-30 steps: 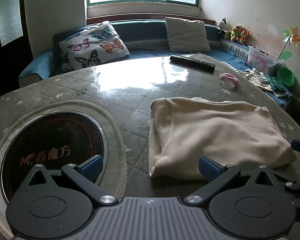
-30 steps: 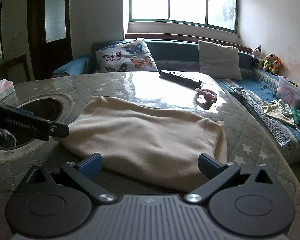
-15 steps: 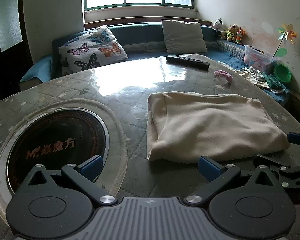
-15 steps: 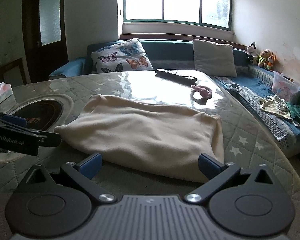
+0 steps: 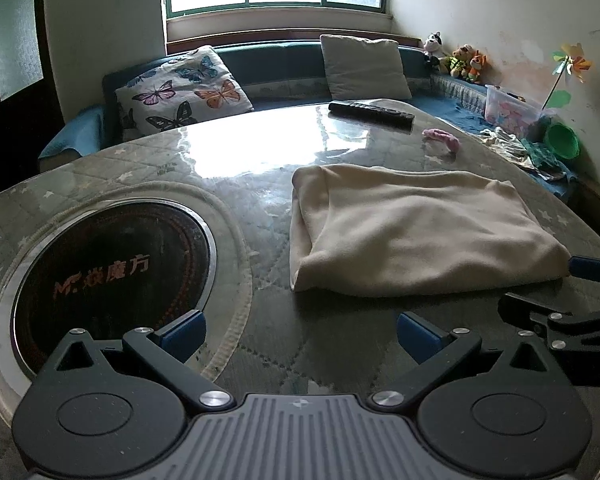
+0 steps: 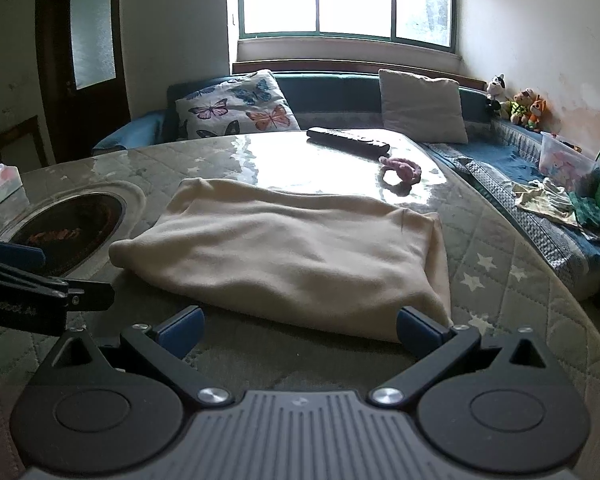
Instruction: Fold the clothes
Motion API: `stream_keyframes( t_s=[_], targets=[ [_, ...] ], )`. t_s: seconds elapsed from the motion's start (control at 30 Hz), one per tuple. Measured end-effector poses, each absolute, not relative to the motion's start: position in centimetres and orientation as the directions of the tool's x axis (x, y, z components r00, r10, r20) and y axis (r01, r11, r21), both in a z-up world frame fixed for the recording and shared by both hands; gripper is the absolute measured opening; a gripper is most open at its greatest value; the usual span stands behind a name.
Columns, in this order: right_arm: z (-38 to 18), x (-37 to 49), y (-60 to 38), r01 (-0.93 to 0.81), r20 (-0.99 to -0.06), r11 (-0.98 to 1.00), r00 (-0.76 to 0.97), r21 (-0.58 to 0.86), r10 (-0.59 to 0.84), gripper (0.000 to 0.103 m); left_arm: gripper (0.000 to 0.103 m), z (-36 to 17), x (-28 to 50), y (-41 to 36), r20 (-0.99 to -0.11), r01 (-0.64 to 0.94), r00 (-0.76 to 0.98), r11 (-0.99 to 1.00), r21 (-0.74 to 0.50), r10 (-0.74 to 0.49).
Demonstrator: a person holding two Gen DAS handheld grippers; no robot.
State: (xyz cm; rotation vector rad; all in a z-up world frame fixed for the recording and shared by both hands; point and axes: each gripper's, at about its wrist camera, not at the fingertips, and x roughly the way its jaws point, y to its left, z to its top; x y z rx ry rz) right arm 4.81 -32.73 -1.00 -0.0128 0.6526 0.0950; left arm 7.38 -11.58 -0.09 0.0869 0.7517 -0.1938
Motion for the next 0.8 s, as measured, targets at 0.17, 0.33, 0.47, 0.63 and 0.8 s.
stream_keyframes(
  t_s=[0.17,0.33,0.47,0.63,0.8],
  targets=[
    [-1.4,4.7,-32.8,-0.075,-0.615,0.997,0.785,0.026,0.075,0.103,0.103,-0.5,7.0,-11.8,-0.691,0.214,0.707,0.977,0.012,-0.146],
    [-1.6,4.4,-33.0,-0.065,-0.623,0.998,0.779,0.028,0.068,0.103,0.103,-0.7,6.6,-12.0,-0.694,0.22,0.705,0.975,0.015,-0.148],
    [-1.6,4.1,-33.0,-0.058,-0.625,0.998,0.778,0.028,0.063,0.103,0.103,-0.7,6.2,-12.1,-0.693,0.225,0.705,0.974,0.016,-0.151],
    [-1.6,3.6,-32.8,-0.053,-0.624,0.998,0.779,0.025,0.057,0.103,0.103,-0.7,5.6,-12.1,-0.69,0.23,0.707,0.973,0.017,-0.155],
    [-1.5,3.0,-32.7,-0.05,-0.621,0.998,0.782,0.026,0.056,0.103,0.103,-0.6,4.9,-12.2,-0.685,0.236,0.712,0.972,0.02,-0.159]
  ],
)
